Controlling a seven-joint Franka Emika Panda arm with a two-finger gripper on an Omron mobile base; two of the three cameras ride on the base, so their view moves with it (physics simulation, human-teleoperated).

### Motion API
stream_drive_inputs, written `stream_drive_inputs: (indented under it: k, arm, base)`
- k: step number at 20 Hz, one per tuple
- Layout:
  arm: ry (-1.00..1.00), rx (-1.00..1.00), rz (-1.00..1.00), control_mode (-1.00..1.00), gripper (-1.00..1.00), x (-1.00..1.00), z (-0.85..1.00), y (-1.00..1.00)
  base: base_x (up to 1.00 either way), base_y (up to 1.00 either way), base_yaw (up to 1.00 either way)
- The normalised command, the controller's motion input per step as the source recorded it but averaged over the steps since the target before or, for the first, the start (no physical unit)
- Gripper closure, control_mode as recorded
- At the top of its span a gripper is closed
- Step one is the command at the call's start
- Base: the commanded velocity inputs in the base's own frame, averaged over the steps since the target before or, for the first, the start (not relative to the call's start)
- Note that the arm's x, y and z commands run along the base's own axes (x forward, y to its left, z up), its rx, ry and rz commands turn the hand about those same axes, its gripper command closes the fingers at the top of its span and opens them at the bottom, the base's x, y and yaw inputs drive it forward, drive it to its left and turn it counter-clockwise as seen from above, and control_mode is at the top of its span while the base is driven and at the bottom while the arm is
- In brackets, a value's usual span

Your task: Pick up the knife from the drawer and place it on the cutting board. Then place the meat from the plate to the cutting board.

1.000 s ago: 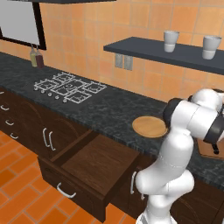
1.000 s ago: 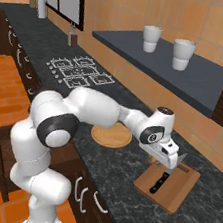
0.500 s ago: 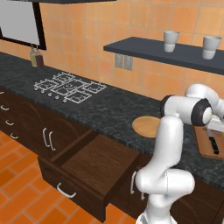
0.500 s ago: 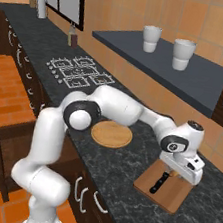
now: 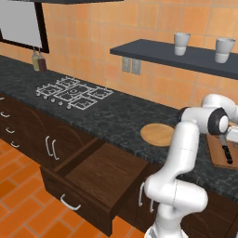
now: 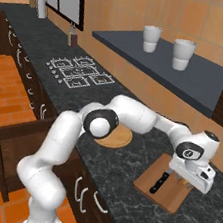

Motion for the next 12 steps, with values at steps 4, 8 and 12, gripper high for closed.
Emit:
stream_drive_inputs:
  k: [4, 8, 12]
  arm:
    - [0.00, -0.06, 0.05, -1.00, -1.00, -0.12, -0.21, 0.68]
    - [0.00, -0.06, 0.02, -1.00, -1.00, -0.12, -0.18, 0.81]
    - [-0.14, -0.01, 0.00, -1.00, -1.00, -0.46, 0.29, 0.18]
  base:
    - [0.00, 0.00, 0.00]
    - [0.00, 0.00, 0.00]
    - [0.00, 0.00, 0.00]
